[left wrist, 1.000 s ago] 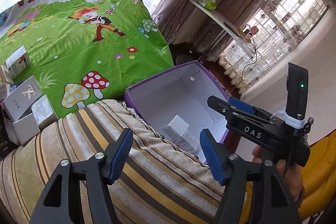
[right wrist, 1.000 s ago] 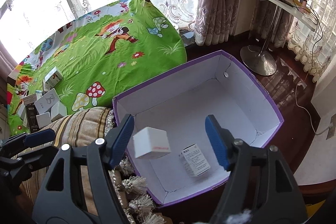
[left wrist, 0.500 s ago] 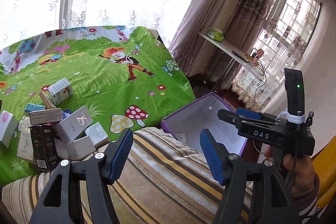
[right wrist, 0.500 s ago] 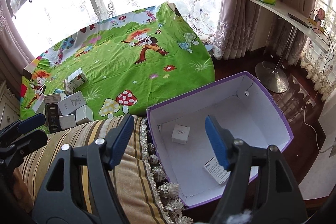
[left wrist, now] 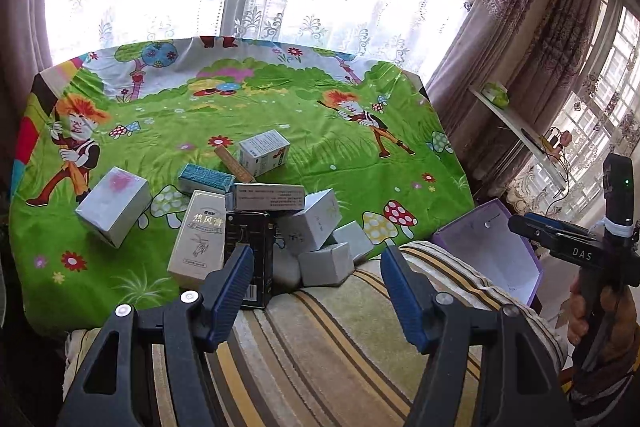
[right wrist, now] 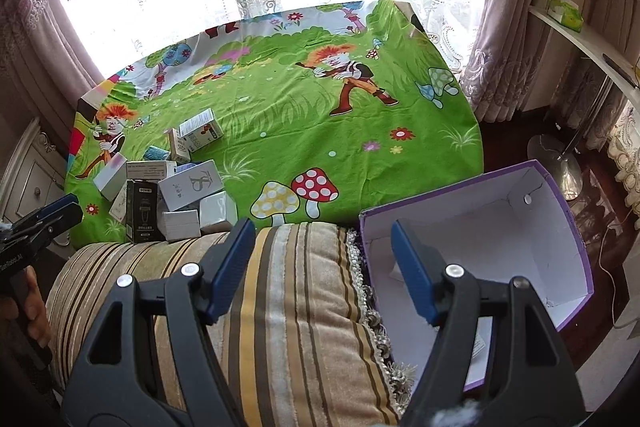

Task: Organize rigid objects
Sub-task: 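Move left tool to the black barcode box while right tool reaches a white barcode box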

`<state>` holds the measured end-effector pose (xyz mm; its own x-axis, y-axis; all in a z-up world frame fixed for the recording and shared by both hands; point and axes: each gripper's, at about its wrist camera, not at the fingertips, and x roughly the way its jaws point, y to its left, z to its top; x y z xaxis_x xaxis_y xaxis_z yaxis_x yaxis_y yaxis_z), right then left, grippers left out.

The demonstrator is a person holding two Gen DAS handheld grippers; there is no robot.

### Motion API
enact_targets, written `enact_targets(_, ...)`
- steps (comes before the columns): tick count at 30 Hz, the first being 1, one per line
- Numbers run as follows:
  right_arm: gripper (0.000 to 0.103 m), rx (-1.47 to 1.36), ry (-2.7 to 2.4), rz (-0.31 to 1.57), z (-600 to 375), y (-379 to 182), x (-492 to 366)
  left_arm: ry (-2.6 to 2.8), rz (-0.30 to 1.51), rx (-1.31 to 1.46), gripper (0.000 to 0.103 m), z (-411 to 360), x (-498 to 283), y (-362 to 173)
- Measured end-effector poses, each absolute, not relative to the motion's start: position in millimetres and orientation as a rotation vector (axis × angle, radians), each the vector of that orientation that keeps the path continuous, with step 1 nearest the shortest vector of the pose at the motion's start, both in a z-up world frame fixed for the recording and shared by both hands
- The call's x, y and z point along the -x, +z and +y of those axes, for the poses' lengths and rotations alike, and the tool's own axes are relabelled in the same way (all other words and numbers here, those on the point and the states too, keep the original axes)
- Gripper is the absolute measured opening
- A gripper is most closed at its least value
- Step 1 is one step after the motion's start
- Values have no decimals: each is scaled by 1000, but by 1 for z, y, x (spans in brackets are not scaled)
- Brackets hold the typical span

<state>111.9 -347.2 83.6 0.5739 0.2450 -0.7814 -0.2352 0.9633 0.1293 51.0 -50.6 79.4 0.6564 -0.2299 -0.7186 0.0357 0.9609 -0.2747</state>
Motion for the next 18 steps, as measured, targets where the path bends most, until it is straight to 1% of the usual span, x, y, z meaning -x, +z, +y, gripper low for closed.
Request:
enact_targets(6,74,7,342,942,-321,79,-124,-125,906,271,67,-26,-71,58)
enact_targets(14,74,37,415,954,-288,79,-139,-132,979,241,67,-24,-103,35)
enact_targets(18,77,37,452,968,-272,78,-147,-135,999,214,67,-28,-113,29)
